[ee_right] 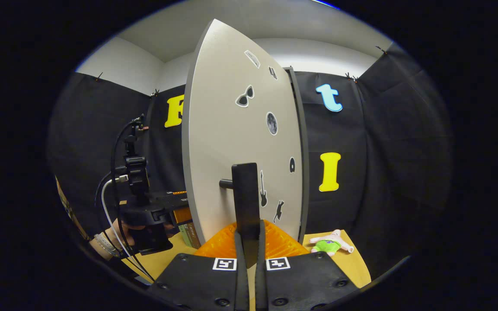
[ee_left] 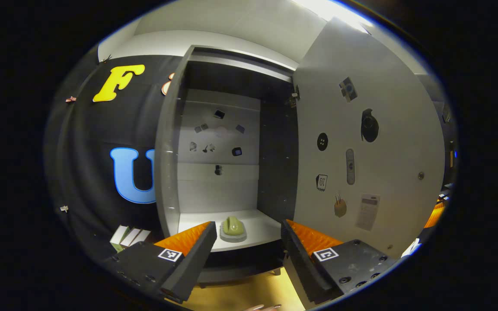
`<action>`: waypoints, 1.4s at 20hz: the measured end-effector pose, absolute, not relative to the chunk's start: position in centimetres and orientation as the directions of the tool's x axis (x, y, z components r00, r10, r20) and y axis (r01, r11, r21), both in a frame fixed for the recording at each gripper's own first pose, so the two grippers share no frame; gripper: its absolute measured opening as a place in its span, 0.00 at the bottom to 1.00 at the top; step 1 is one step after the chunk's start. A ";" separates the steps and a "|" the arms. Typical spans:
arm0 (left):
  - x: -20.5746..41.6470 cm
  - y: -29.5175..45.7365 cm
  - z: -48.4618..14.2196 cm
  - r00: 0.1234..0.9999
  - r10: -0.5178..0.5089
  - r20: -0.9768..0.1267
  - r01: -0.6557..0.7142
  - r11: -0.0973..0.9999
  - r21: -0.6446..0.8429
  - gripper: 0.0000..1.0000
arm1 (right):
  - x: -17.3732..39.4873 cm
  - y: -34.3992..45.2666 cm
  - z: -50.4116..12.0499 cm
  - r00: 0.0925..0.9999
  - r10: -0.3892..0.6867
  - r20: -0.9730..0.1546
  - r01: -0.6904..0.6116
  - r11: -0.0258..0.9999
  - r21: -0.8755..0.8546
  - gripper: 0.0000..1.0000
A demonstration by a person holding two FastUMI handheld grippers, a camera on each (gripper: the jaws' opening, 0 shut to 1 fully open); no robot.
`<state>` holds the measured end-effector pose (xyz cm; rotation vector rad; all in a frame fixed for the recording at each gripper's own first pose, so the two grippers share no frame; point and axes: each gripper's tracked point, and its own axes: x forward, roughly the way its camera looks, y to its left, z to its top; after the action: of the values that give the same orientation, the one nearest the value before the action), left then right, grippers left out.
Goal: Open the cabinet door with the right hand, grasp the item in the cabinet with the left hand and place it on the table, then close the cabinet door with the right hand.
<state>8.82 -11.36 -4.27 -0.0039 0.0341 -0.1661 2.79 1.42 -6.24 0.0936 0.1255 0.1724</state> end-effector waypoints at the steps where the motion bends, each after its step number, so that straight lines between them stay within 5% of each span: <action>1: 9.2 -12.1 -4.5 0.984 -0.174 -0.040 0.174 0.985 -0.004 0.94 | 2.8 1.0 -6.2 0.981 0.159 -0.116 -0.148 0.984 0.100 0.10; 14: 14.2 -15.2 -6.9 0.987 -0.137 -0.084 0.131 0.989 -0.074 0.95 | 3.0 -4.1 -6.0 0.994 0.031 -0.103 -0.030 1.000 0.007 0.07; 28: 27.1 -11.6 -9.4 0.983 -0.019 -0.184 0.035 0.996 0.082 0.92 | 1.9 -1.0 -6.6 0.970 0.208 -0.130 -0.185 0.968 0.168 0.09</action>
<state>27.07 -11.62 -9.36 0.0854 0.1843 -0.0272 1.86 -1.00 -6.58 0.1553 0.1473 0.1990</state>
